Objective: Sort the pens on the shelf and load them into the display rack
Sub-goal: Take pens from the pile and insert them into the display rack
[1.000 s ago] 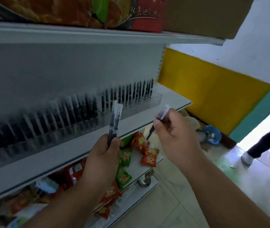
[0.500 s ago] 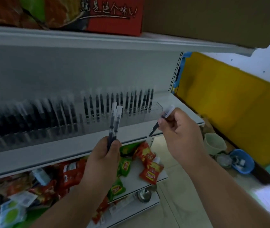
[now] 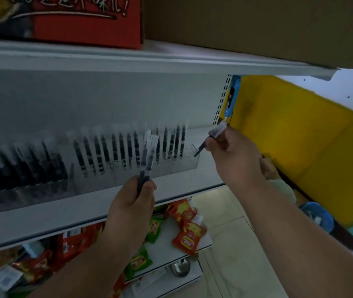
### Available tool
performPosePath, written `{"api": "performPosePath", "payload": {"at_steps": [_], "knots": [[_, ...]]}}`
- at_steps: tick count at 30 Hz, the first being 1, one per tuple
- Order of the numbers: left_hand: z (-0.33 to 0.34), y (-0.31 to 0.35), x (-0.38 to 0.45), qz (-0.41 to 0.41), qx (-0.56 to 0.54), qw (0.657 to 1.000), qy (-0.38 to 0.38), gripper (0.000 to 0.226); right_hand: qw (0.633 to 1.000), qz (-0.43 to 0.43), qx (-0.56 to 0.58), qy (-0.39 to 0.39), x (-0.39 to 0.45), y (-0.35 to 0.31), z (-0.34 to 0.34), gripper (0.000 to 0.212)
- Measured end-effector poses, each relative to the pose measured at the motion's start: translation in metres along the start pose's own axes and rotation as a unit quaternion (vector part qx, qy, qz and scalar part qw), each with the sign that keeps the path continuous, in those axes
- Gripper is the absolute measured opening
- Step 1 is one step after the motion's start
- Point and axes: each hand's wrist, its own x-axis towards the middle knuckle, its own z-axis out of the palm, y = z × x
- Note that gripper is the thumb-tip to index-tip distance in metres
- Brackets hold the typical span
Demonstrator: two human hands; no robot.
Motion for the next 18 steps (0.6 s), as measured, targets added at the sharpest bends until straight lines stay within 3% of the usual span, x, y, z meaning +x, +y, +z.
{"api": "performPosePath", "payload": {"at_steps": [18], "knots": [[0.064, -0.014, 0.011, 0.000, -0.035, 0.991, 0.133, 0.021, 0.979, -0.074, -0.057, -0.181, 0.087, 0.045, 0.047, 0.021]]}}
